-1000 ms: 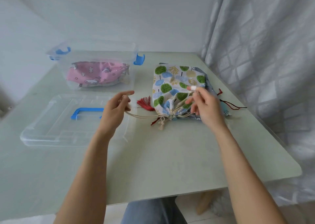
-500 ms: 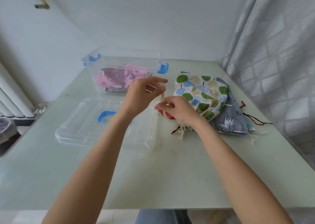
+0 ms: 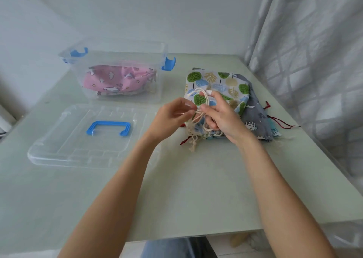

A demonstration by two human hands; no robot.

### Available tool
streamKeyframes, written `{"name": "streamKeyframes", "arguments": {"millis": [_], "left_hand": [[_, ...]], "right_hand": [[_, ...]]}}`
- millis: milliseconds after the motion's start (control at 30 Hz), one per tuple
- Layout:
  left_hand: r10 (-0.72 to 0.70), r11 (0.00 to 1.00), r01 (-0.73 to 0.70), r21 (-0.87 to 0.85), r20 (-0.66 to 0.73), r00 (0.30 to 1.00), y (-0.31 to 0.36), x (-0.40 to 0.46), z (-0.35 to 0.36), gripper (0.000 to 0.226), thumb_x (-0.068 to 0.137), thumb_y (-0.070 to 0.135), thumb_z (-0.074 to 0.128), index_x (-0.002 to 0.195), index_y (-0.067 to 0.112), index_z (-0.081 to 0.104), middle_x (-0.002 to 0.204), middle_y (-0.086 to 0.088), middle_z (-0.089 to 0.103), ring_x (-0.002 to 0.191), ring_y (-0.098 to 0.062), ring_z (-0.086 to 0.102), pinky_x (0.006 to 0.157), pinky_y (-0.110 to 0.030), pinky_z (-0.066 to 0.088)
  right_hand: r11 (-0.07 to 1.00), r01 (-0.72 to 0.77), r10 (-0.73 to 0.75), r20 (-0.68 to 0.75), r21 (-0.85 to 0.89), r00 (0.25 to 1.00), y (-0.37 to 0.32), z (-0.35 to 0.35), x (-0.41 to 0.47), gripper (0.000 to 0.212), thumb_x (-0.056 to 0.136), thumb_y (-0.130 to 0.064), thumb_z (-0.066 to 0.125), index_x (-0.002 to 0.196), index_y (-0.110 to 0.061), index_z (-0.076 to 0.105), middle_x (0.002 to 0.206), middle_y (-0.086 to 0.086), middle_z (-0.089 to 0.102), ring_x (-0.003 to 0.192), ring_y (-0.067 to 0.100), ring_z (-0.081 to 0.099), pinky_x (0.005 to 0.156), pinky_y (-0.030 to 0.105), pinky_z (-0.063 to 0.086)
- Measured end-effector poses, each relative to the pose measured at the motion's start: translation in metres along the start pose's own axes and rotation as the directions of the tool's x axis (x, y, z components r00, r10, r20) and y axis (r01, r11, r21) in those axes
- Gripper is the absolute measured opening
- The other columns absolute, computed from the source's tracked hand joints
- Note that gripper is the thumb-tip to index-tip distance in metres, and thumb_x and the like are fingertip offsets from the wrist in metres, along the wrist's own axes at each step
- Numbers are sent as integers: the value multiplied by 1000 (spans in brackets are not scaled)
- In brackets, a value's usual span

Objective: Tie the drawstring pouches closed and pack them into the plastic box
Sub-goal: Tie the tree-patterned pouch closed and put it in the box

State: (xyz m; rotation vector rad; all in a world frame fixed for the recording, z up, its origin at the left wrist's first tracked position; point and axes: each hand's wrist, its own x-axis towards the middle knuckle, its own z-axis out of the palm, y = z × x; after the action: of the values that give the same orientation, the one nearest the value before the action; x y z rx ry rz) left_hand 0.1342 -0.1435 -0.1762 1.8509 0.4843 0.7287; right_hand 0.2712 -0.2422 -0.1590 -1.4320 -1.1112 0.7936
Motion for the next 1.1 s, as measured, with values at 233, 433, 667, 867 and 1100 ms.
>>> {"name": "streamKeyframes", "arguments": {"millis": [233, 433, 667, 867, 1100], "left_hand": [[-17, 992, 24, 121, -55, 998, 7, -2, -8, 8, 90, 21, 59, 86, 17, 65, 75, 5, 66, 64, -1, 61, 64, -12, 47], [-51, 991, 57, -121, 53, 997, 26, -17, -10, 27, 93, 31, 51, 81, 20, 72, 77, 5, 72, 78, -12, 65, 83, -36, 52], [-11, 997, 5, 79, 72, 997, 18, -17, 5, 16, 84, 11, 67, 98, 17, 65, 86, 6, 68, 79, 0, 64, 78, -18, 52], [-209, 968, 217, -128, 78, 975, 19, -15, 3, 19, 96, 16, 49, 93, 12, 67, 74, 1, 69, 66, -12, 66, 64, -20, 52], [-137, 990, 136, 21, 21, 990, 18, -16, 8, 10, 86, 13, 63, 90, 22, 67, 72, 14, 65, 57, -3, 60, 53, -15, 48]], "right_hand": [[996, 29, -38, -116, -80, 993, 1, -3, 2, 18, 93, -9, 54, 111, -12, 52, 59, 5, 50, 42, 4, 40, 39, 15, 33], [919, 73, -52, -64, 386, 997, -6, -11, -3, 15, 87, -2, 56, 100, -9, 58, 71, 1, 68, 58, 7, 57, 55, 18, 48], [968, 154, -167, 49, 196, 985, -2, -18, -11, 38, 80, 3, 63, 114, -12, 57, 86, 0, 67, 89, 14, 64, 80, 24, 52], [934, 301, -322, -85, -192, 943, 1, -12, -10, 38, 79, 3, 68, 111, -15, 59, 93, 2, 67, 92, 12, 66, 83, 23, 53], [921, 336, -355, -73, -200, 932, 0, -6, -10, 35, 79, 1, 69, 106, -19, 60, 87, 2, 66, 69, 0, 63, 75, 23, 53]]}}
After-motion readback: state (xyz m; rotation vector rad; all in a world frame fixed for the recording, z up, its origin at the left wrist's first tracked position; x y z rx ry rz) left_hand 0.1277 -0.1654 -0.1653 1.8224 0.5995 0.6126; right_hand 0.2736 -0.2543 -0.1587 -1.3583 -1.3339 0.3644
